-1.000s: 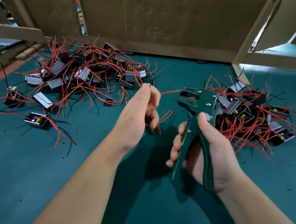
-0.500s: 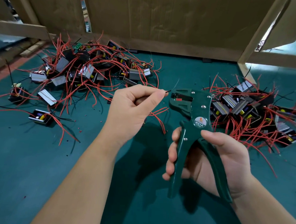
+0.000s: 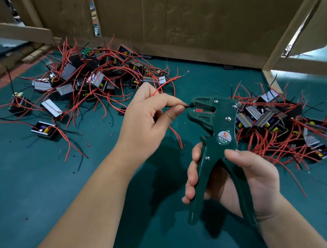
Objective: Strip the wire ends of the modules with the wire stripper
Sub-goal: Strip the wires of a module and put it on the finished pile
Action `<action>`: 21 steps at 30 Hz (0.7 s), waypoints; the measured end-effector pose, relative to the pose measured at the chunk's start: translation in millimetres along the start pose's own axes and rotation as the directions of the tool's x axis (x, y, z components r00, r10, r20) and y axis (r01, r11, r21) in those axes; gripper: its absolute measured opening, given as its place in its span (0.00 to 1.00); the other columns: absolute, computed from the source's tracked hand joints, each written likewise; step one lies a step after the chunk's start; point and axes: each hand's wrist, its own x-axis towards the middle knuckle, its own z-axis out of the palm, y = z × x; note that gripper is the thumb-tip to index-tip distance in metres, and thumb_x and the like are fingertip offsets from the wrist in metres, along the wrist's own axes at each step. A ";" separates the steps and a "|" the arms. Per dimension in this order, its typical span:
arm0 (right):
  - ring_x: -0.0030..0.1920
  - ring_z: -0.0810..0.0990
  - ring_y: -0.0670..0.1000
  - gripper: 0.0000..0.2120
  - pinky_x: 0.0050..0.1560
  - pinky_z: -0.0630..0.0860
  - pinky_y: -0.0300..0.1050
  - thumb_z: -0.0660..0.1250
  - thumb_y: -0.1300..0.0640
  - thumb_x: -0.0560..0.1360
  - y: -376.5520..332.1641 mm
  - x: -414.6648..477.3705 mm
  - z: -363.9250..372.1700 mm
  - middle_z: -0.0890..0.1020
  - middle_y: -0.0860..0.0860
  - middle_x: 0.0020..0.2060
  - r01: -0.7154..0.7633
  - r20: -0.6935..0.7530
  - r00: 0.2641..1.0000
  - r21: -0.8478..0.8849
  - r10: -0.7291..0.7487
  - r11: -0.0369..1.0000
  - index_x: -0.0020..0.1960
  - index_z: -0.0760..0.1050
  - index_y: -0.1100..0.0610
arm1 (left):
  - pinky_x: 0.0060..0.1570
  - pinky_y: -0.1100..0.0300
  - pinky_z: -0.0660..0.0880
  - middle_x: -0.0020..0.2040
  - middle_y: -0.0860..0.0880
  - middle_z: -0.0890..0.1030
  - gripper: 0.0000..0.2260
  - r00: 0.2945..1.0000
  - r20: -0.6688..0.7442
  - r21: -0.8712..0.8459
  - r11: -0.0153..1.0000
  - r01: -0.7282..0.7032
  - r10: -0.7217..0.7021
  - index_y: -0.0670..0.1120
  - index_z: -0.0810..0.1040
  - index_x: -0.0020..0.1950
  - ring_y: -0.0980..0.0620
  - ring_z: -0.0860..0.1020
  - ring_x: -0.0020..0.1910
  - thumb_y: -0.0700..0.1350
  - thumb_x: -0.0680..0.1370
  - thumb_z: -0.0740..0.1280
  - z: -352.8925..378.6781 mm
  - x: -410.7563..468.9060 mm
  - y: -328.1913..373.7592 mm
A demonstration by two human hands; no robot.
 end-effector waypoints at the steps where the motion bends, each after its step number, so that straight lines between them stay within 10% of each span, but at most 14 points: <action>1: 0.39 0.80 0.63 0.20 0.45 0.77 0.60 0.74 0.49 0.65 0.8 0.0 0.0 0.79 0.63 0.39 -0.004 -0.018 1.000 -0.026 0.003 1.000 0.49 0.77 0.61 | 0.42 0.73 0.65 0.40 0.54 0.66 0.05 1.000 -0.003 0.009 1.000 -0.003 0.003 0.52 0.81 0.48 0.57 0.69 0.38 0.42 0.77 0.68 -0.1 0.2 0.2; 21: 0.32 0.78 0.60 0.28 0.38 0.77 0.56 0.72 0.32 0.62 5.1 2.1 0.5 0.78 0.61 0.33 0.000 -0.185 0.982 -0.159 -0.030 0.987 0.42 0.77 0.58 | 0.38 0.70 0.65 0.39 0.46 0.68 0.05 0.999 -0.013 0.085 0.996 -0.035 0.036 0.44 0.83 0.48 0.53 0.68 0.36 0.40 0.77 0.68 4.5 -0.1 2.9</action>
